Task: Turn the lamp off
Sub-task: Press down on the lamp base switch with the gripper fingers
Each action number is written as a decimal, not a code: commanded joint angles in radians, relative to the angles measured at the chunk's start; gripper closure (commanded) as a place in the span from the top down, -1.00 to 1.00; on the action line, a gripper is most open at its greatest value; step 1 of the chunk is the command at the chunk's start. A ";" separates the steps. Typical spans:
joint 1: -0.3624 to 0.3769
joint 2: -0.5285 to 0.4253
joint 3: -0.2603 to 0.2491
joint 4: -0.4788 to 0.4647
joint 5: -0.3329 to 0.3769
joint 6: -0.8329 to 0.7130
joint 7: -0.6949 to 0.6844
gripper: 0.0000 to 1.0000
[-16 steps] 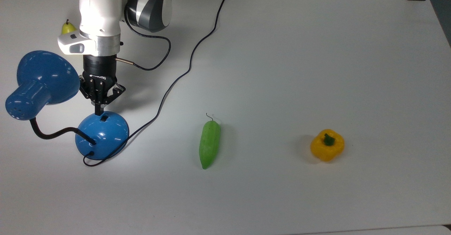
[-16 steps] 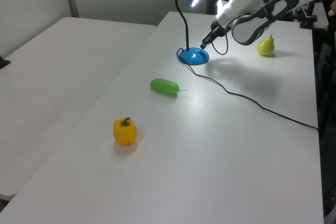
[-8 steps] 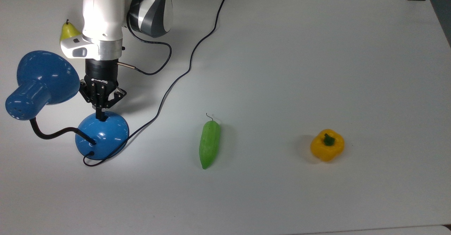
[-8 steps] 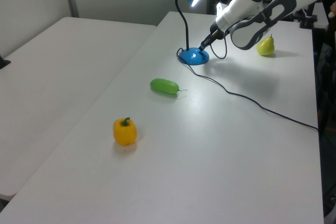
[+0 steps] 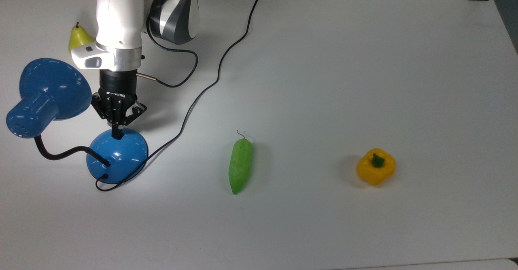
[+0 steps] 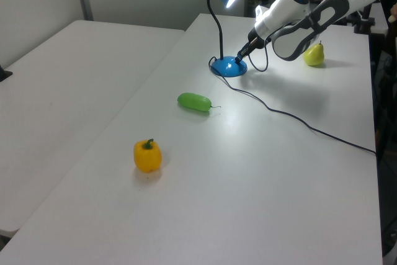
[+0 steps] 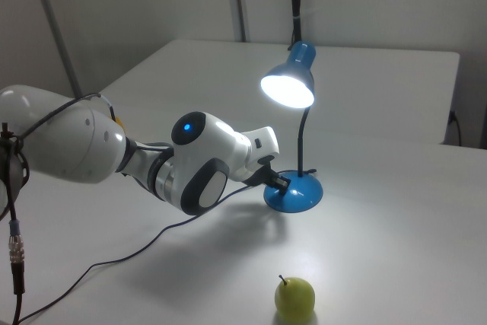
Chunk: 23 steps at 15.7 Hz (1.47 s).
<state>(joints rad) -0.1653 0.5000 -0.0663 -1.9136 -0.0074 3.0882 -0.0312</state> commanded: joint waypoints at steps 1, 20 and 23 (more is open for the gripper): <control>0.012 0.014 -0.009 0.001 -0.003 0.023 0.014 -1.00; 0.010 -0.058 -0.009 -0.071 -0.008 -0.009 0.005 -1.00; 0.018 -0.115 -0.009 -0.076 -0.009 -0.155 0.005 -1.00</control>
<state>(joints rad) -0.1650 0.4817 -0.0663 -1.9374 -0.0076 3.0723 -0.0313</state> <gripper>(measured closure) 0.991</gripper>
